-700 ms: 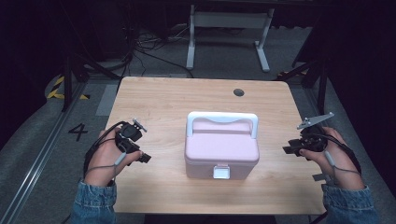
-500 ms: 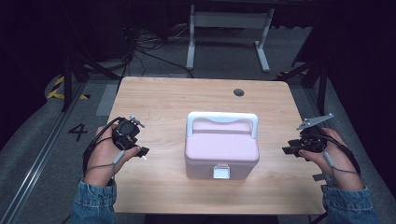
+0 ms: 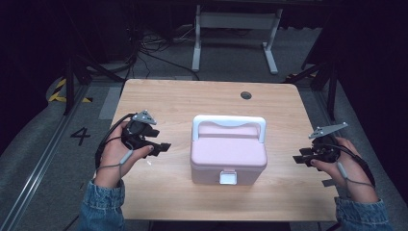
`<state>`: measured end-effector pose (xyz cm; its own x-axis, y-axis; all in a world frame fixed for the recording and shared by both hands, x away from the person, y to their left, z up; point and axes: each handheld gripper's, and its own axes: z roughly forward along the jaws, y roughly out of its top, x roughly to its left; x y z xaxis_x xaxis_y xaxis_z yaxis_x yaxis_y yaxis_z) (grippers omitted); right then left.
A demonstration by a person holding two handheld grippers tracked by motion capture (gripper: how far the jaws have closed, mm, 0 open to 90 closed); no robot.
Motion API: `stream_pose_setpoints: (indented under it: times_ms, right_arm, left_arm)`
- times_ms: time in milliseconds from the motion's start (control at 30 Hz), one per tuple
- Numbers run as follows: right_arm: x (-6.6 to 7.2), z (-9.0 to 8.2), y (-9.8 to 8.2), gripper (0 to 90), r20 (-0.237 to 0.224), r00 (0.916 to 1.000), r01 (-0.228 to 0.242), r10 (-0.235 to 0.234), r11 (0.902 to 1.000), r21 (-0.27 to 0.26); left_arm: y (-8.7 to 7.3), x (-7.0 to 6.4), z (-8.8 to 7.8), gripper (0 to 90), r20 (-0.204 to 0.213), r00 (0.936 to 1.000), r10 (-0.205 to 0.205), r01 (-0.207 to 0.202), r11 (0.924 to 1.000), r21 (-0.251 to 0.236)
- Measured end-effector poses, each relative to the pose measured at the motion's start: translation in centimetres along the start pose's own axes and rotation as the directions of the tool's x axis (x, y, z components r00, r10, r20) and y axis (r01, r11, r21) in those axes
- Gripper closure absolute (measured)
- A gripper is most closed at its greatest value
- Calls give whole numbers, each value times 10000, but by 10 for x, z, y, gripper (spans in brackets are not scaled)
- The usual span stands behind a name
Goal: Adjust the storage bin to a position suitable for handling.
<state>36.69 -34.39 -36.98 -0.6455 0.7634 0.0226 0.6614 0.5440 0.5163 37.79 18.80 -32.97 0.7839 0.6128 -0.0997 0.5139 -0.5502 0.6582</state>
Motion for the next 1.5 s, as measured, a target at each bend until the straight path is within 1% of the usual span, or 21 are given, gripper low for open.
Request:
stream_pose_setpoints:
  times_ms: [67,100,133,200,300,333,400,500,567,667,700,833,967,1100,1167,1200,1267,1300,1367,1400,1500]
  right_arm:
    - [2,2,-2,567,-37,10000,85,-85,9999,128]
    - [3,3,-2,568,-67,9999,119,-118,9998,137]
    - [3,3,-2,568,-67,9999,119,-118,9998,137]
    - [5,4,-4,565,-144,9998,107,-105,9998,149]
    - [7,4,-6,565,-157,9998,109,-108,9999,88]
    - [7,4,-7,565,-120,9998,136,-134,9999,106]
    - [7,4,-9,565,-140,9999,70,-68,9999,125]
    - [8,5,-12,563,-137,9999,49,-46,9998,170]
    - [9,5,-13,562,-148,9999,49,-46,9998,194]
    - [13,5,-14,562,-409,9991,94,-89,9999,116]
    - [14,5,-15,562,-408,9991,145,-140,9998,109]
    - [15,6,-17,559,-424,9991,89,-82,9998,161]
    - [14,7,-19,557,-404,9992,72,-64,9998,187]
    - [15,8,-20,555,-420,9991,66,-58,9998,178]
    - [17,8,-19,555,-493,9988,89,-80,9998,172]
    - [17,8,-19,555,-500,9987,119,-110,9998,166]
    - [18,9,-18,555,-513,9986,125,-115,9997,189]
    - [18,10,-18,554,-503,9986,182,-174,9997,170]
    - [18,11,-18,552,-554,9984,159,-149,9997,187]
    - [18,11,-18,551,-539,9984,187,-177,9997,174]
    - [19,11,-18,549,-596,9981,164,-154,9997,166]
  left_arm:
    - [2,-1,1,361,100,9999,37,-36,9998,-181]
    - [8,-3,5,361,74,10000,59,-54,9985,-545]
    - [8,-3,5,361,74,10000,59,-54,9985,-545]
    - [13,-5,7,359,2,10000,14,-14,9955,-948]
    - [18,-6,11,352,166,9999,-3,30,9859,-1675]
    - [19,-7,12,353,220,9996,-160,199,9810,-1929]
    - [21,-7,15,351,222,9995,-224,266,9769,-2118]
    - [25,-9,23,356,320,9992,-237,303,9736,-2263]
    - [28,-12,29,371,530,9984,-191,303,9748,-2212]
    - [33,-16,37,369,703,9975,-122,284,9715,-2353]
    - [36,-18,43,366,802,9968,54,147,9687,-2479]
    - [39,-20,52,372,889,9957,264,-36,9690,-2471]
    - [41,-22,59,380,1049,9941,293,7,9613,-2756]
    - [43,-23,69,427,631,9935,948,-732,9562,-2835]
    - [44,-25,71,456,711,9933,908,-667,9552,-2882]
    - [44,-27,70,484,674,9941,847,-626,9577,-2807]
    - [45,-28,69,510,439,9949,911,-749,9556,-2851]
    - [46,-29,68,512,490,9945,921,-738,9531,-2936]
    - [47,-32,66,482,657,9944,827,-576,9461,-3188]
    - [48,-33,65,450,610,9952,763,-522,9431,-3284]
    - [49,-37,61,439,483,9960,751,-559,9462,-3188]
